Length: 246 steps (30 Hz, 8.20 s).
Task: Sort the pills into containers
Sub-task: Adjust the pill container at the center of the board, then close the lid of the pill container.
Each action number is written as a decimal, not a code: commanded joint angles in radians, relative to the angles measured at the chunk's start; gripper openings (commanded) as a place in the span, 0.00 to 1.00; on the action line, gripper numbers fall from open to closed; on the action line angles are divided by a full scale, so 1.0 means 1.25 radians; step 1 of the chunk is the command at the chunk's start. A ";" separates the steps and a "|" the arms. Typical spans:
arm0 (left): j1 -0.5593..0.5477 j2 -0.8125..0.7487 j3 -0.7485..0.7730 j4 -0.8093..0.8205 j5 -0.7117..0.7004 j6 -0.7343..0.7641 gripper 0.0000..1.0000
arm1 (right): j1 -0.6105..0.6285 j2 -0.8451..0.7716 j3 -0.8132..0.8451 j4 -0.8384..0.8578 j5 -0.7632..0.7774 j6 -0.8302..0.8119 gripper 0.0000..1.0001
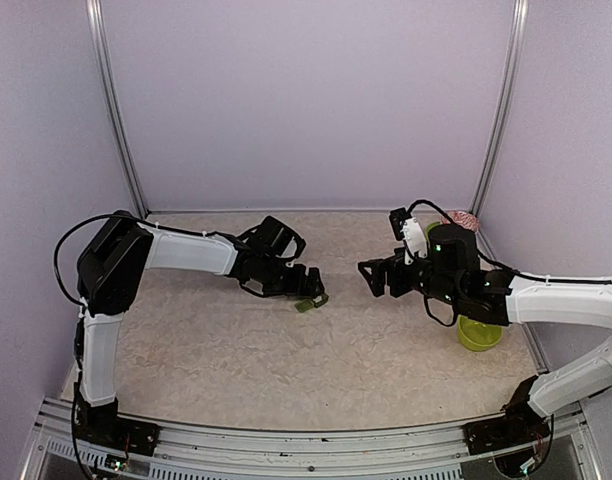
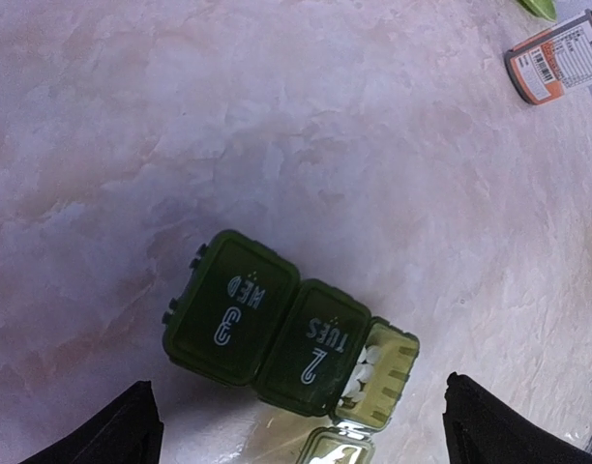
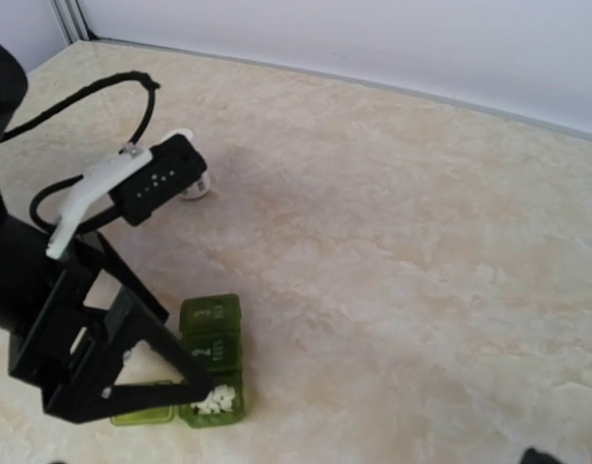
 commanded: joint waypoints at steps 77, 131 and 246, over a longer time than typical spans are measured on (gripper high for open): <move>0.076 -0.120 -0.148 0.282 0.349 0.191 0.99 | -0.110 0.298 0.179 -0.084 -0.232 0.019 1.00; 0.066 0.077 -0.146 0.560 0.439 -0.010 0.99 | -0.150 0.588 0.089 0.347 -0.345 0.094 0.60; -0.029 0.103 -0.129 0.365 0.495 0.059 0.97 | -0.151 0.603 0.088 0.312 -0.322 0.121 0.53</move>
